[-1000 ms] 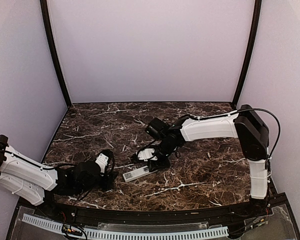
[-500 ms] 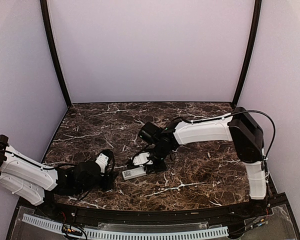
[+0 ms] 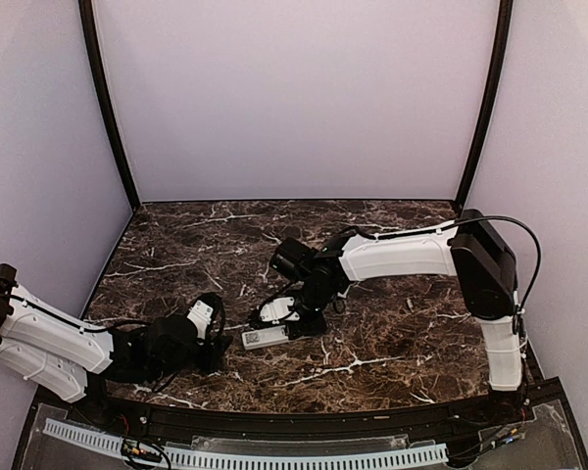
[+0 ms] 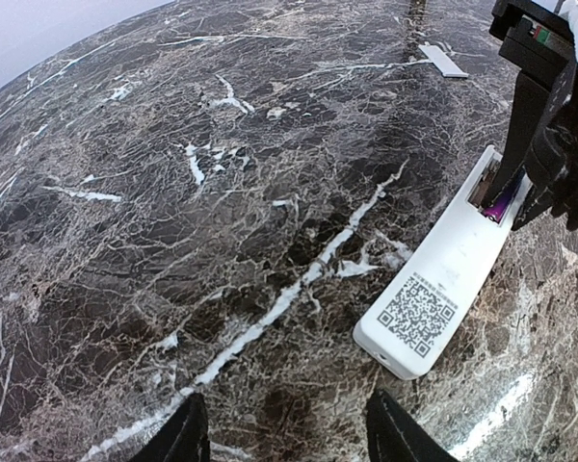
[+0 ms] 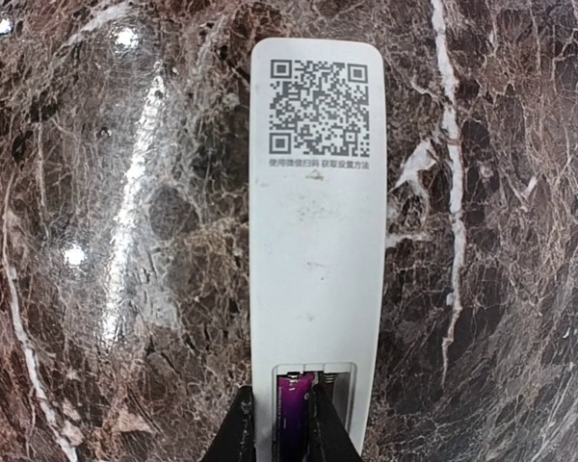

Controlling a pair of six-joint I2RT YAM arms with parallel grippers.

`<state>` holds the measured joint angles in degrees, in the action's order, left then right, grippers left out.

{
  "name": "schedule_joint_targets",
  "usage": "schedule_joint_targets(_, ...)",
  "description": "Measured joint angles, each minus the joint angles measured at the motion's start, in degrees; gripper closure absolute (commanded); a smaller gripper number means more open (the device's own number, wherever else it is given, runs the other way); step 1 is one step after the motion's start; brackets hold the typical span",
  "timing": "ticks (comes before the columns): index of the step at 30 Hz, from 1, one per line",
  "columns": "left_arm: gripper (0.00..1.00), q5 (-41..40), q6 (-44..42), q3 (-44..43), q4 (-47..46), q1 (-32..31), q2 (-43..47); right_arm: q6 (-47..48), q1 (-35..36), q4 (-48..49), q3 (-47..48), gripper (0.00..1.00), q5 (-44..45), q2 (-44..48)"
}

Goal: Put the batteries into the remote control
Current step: Pick up the battery from the battery compartment.

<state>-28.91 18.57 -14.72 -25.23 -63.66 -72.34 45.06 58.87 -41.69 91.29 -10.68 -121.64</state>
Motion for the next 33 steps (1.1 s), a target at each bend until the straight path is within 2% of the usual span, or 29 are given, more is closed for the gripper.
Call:
schedule_joint_targets(4, 0.45, 0.1, 0.0, 0.0, 0.0, 0.0, 0.0, -0.7, 0.0, -0.7, 0.0, 0.85, 0.2, 0.0)
schedule_joint_targets(15, 0.46, 0.5, 0.0, 0.0, 0.0, 0.0, 0.0, -4.0, -1.2, -3.8, 0.5, 0.8, 2.0, 0.0)
schedule_joint_targets(33, 0.45, 0.6, -0.2, 0.0, 0.0, 0.0, 0.0, -6.4, -1.6, -7.5, 1.4, 0.8, 4.4, 0.0)
